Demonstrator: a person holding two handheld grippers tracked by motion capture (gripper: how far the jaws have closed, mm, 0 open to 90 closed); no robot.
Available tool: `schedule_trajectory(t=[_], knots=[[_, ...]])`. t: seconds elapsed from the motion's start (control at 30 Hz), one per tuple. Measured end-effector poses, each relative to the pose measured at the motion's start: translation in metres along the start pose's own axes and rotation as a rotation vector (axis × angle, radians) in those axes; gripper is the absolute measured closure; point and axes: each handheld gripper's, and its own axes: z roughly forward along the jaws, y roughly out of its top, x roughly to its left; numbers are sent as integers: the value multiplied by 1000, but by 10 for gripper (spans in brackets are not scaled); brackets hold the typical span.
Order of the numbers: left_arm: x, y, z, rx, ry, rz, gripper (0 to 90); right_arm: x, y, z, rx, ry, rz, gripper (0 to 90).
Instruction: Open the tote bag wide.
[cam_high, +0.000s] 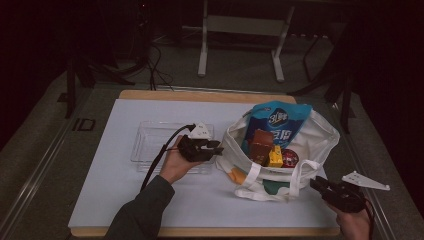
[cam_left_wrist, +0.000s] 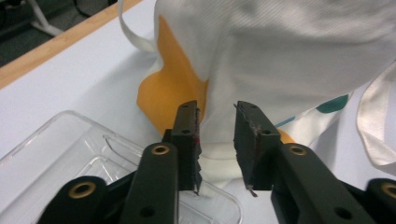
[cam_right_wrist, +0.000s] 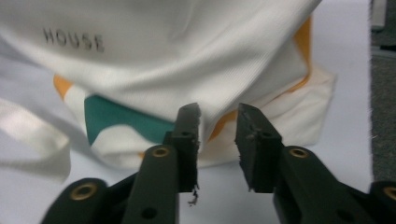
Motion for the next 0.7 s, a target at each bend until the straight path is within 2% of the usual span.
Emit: schedule_trajectory(t=[0.23,0.43,0.6,0.7], knots=[[-3,4,-7,-40,-2,15,629,-6,17,-8,-60,-13,37,537],[-2,15,-10,-58,0,32,608,-11,28,-8,-68,-18,63,477],[-2,23,-4,-41,9,54,625,-18,37,-3,-75,0,92,472],[-1,26,3,-13,9,56,711,-19,41,0,-67,9,99,487]])
